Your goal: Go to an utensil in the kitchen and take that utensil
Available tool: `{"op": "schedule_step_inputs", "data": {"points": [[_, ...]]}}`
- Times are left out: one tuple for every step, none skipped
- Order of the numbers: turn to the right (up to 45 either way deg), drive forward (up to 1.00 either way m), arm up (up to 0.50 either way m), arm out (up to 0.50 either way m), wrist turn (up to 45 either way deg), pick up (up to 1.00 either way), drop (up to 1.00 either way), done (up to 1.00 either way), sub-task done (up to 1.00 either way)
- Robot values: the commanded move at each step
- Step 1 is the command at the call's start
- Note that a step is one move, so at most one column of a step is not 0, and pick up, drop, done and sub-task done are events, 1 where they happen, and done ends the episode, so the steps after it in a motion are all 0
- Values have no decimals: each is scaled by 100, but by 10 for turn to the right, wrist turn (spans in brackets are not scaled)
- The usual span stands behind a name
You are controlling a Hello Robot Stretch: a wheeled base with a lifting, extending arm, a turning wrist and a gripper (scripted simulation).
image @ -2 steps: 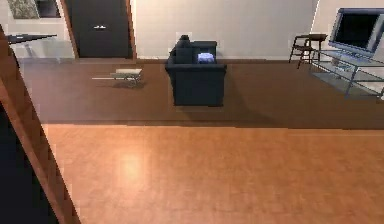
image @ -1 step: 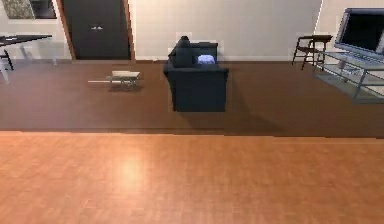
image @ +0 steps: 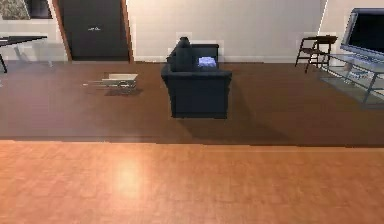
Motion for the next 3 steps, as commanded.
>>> {"op": "schedule_step_inputs", "data": {"points": [[450,0,0,0,0,0,0,0,0],[450,0,0,0,0,0,0,0,0],[0,25,0,0,0,0,0,0,0]]}}
